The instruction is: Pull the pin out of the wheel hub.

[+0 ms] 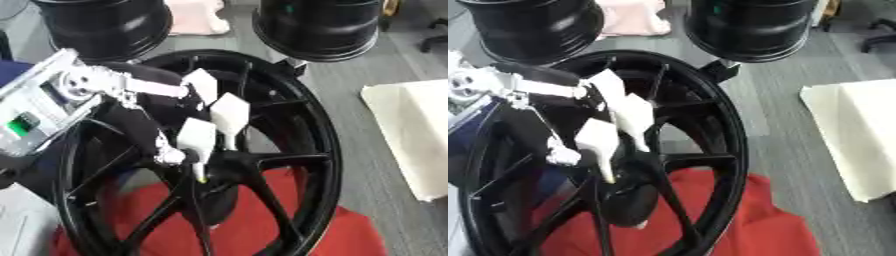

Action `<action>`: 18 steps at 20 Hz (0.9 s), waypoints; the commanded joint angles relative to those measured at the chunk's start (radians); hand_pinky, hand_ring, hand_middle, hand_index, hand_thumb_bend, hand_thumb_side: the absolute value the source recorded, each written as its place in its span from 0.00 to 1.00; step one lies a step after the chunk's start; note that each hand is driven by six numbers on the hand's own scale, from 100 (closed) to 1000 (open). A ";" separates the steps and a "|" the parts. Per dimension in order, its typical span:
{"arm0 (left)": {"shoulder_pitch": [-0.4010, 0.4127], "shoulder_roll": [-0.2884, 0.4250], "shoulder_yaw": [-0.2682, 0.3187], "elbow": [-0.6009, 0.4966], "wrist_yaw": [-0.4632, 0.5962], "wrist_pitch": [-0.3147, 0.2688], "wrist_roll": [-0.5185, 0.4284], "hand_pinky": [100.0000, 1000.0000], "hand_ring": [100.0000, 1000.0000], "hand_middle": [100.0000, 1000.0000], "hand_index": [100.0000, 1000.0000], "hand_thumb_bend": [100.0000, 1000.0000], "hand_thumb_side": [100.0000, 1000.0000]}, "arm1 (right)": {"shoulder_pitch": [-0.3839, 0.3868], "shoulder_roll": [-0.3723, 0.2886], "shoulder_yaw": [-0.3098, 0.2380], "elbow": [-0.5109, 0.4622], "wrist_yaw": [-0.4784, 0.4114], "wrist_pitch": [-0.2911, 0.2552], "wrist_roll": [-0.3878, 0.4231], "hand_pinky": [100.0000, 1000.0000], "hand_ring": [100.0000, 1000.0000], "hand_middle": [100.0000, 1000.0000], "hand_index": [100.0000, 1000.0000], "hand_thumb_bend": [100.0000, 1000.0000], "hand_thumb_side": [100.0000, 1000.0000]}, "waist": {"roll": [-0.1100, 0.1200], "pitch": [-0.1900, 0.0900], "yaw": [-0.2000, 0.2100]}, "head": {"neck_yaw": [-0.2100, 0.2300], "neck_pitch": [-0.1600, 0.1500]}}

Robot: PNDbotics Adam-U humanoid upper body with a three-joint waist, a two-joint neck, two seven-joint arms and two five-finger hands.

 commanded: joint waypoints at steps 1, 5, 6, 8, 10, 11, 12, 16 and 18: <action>-0.012 0.034 0.001 -0.023 -0.022 -0.016 0.026 0.58 0.51 0.47 0.51 0.03 0.23 | -0.008 -0.026 -0.016 -0.011 -0.005 -0.001 -0.007 0.74 0.73 0.65 0.67 0.00 0.60 | -0.003 -0.018 0.002 | 0.002 -0.016; -0.010 0.035 -0.002 -0.028 -0.023 -0.013 0.042 0.55 0.47 0.43 0.42 0.00 0.20 | -0.008 -0.027 -0.016 -0.013 -0.005 -0.002 -0.009 0.74 0.73 0.65 0.67 0.00 0.60 | -0.003 -0.019 0.001 | 0.005 -0.018; -0.009 0.036 -0.002 -0.029 -0.022 -0.010 0.045 0.55 0.47 0.42 0.41 0.00 0.19 | -0.008 -0.027 -0.017 -0.013 -0.005 -0.002 -0.010 0.74 0.73 0.65 0.67 0.00 0.60 | -0.003 -0.019 0.001 | 0.006 -0.017; -0.008 0.038 -0.001 -0.032 -0.015 0.001 0.052 0.55 0.46 0.41 0.39 0.00 0.16 | -0.007 -0.027 -0.018 -0.012 -0.004 -0.002 -0.011 0.74 0.73 0.65 0.67 0.00 0.60 | -0.003 -0.019 0.001 | 0.006 -0.018; -0.008 0.044 0.006 -0.040 -0.001 0.016 0.065 0.54 0.46 0.39 0.37 0.00 0.12 | -0.007 -0.028 -0.017 -0.012 -0.004 -0.002 -0.010 0.74 0.73 0.65 0.67 0.00 0.60 | -0.003 -0.018 0.001 | 0.006 -0.018; -0.008 0.048 0.011 -0.045 0.009 0.025 0.072 0.54 0.46 0.38 0.36 0.00 0.10 | -0.007 -0.029 -0.017 -0.012 -0.003 -0.002 -0.010 0.74 0.73 0.65 0.67 0.00 0.60 | -0.003 -0.018 0.001 | 0.006 -0.019; -0.009 0.052 0.015 -0.051 0.018 0.034 0.080 0.54 0.46 0.37 0.34 0.00 0.07 | -0.007 -0.029 -0.017 -0.012 -0.003 -0.002 -0.010 0.74 0.73 0.65 0.67 0.00 0.60 | -0.003 -0.018 0.002 | 0.006 -0.019; -0.009 0.066 0.035 -0.073 0.064 0.076 0.111 0.53 0.44 0.33 0.30 0.02 0.00 | -0.007 -0.030 -0.019 -0.013 -0.003 -0.002 -0.012 0.74 0.73 0.65 0.67 0.00 0.60 | -0.004 -0.018 0.002 | 0.006 -0.018; -0.009 0.071 0.039 -0.082 0.088 0.096 0.126 0.52 0.44 0.32 0.29 0.03 0.00 | -0.009 -0.029 -0.019 -0.011 -0.002 -0.002 -0.012 0.74 0.73 0.65 0.67 0.00 0.60 | -0.004 -0.018 0.003 | 0.008 -0.021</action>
